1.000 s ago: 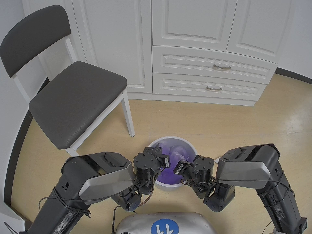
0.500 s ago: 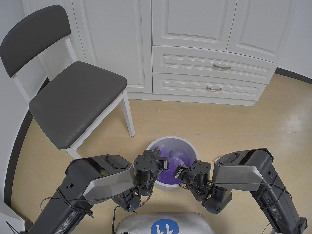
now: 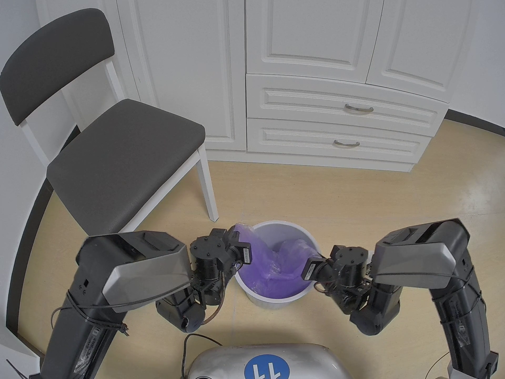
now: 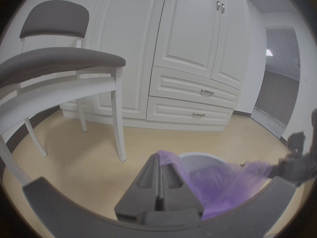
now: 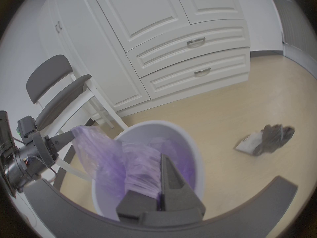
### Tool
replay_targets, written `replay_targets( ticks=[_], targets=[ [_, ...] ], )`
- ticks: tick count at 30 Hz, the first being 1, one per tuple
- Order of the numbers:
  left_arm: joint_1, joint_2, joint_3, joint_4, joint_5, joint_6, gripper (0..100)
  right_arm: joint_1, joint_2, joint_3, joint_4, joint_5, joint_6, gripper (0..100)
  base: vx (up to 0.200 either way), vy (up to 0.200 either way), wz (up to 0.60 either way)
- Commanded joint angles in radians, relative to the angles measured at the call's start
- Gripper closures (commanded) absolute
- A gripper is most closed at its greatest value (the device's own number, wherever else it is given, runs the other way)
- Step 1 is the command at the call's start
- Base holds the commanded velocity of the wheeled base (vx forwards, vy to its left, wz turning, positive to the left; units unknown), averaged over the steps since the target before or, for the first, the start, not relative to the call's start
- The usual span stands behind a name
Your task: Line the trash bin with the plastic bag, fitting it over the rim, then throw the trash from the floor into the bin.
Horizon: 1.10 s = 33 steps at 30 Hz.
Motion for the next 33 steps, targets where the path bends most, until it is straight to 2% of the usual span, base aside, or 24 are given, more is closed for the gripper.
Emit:
replay_targets(
  ticks=[1,3,4,6,9,11,13,20,33],
  targets=[
    [0.049,-0.115,0.120,0.001,-0.054,0.046,100,-0.110,-0.133,0.105,-0.018,0.070,-0.103,100,0.000,0.000,0.00],
    [0.050,-0.116,0.122,0.001,-0.057,0.048,100,-0.113,-0.135,0.108,-0.018,0.071,-0.109,100,0.000,0.000,0.00],
    [0.076,-0.138,0.166,0.003,-0.100,0.077,100,-0.173,-0.138,0.148,-0.018,0.094,-0.210,100,0.000,0.000,0.00],
    [0.096,-0.145,0.189,0.003,-0.116,0.101,100,-0.213,-0.136,0.189,-0.018,0.105,-0.284,100,0.000,0.000,0.00],
    [0.115,-0.147,0.215,0.004,-0.137,0.121,100,-0.273,-0.130,0.249,-0.018,0.162,-0.380,100,0.000,0.000,0.00],
    [0.128,-0.139,0.223,0.001,-0.162,0.129,100,-0.304,-0.121,0.280,-0.018,0.216,-0.416,100,0.000,0.000,0.00],
    [0.141,-0.132,0.224,0.003,-0.183,0.131,100,-0.322,-0.107,0.287,-0.018,0.239,-0.445,100,0.000,0.000,0.00],
    [0.173,-0.078,0.206,0.003,-0.200,0.131,100,-0.353,-0.057,0.283,-0.018,0.240,-0.488,100,0.000,0.000,0.00],
    [0.200,-0.018,0.157,0.004,-0.211,0.131,100,-0.400,0.002,0.246,-0.018,0.248,-0.488,100,0.000,0.000,0.00]
  ],
)
